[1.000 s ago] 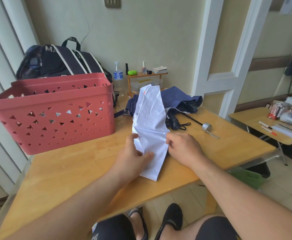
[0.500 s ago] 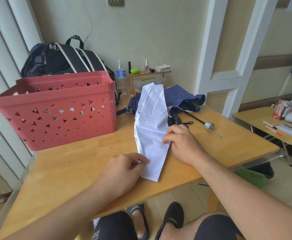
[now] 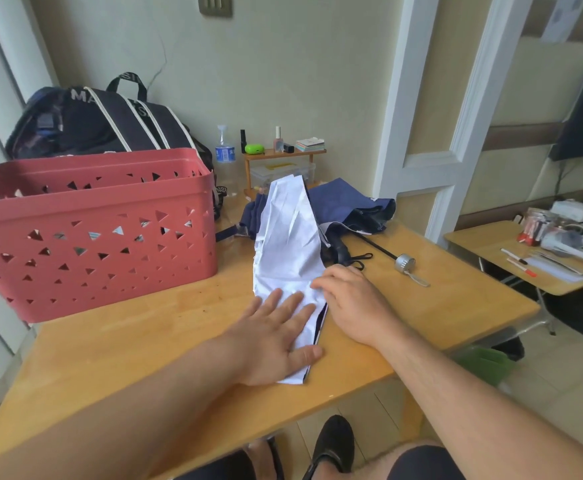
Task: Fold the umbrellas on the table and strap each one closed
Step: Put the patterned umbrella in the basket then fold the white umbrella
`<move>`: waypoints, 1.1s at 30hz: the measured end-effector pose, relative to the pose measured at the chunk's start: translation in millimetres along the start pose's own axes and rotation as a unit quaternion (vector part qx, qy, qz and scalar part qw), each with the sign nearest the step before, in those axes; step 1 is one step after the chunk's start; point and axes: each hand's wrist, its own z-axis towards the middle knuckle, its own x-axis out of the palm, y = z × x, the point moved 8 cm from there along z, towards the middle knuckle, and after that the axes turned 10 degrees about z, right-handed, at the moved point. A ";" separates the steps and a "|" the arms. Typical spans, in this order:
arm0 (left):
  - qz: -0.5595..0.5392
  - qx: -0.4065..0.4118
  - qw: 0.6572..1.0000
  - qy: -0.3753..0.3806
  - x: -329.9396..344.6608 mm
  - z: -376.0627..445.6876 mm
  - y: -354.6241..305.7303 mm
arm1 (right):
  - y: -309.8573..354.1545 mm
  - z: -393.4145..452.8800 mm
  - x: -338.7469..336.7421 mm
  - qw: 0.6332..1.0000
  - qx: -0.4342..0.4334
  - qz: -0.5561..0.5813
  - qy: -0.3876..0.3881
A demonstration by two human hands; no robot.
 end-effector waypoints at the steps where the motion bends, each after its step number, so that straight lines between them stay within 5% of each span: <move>1: -0.004 0.000 1.000 -0.003 -0.2 -0.3 -0.1 | -0.5 1.3 0.4 1.000 0.009 -0.007 0.004; 8: 0.032 0.044 0.998 -0.019 -4.1 -24.6 -13.2 | -15.8 7.1 6.2 0.995 0.087 -0.019 0.040; 13: -0.010 0.151 0.988 0.034 -7.3 -75.7 -35.8 | -22.3 11.0 8.9 0.992 0.116 0.015 0.046; 16: -0.092 0.120 0.987 0.059 -26.9 -72.4 -22.8 | -25.8 13.2 12.2 0.991 0.124 0.016 0.052; 19: -0.103 0.035 0.985 -0.132 -73.0 -30.3 7.4 | -27.6 14.5 13.2 0.990 0.128 0.018 0.049; 21: -0.062 0.029 0.979 -0.190 -73.6 -3.7 10.9 | -27.0 14.3 12.1 0.991 0.123 0.024 0.049; 25: -0.004 0.048 0.999 -0.011 -11.2 14.8 1.8 | -27.2 12.4 8.7 0.991 0.125 0.020 0.051; 33: -0.059 0.132 0.990 0.006 -2.0 -7.9 4.0 | -22.8 11.2 10.6 0.993 0.106 -0.009 0.049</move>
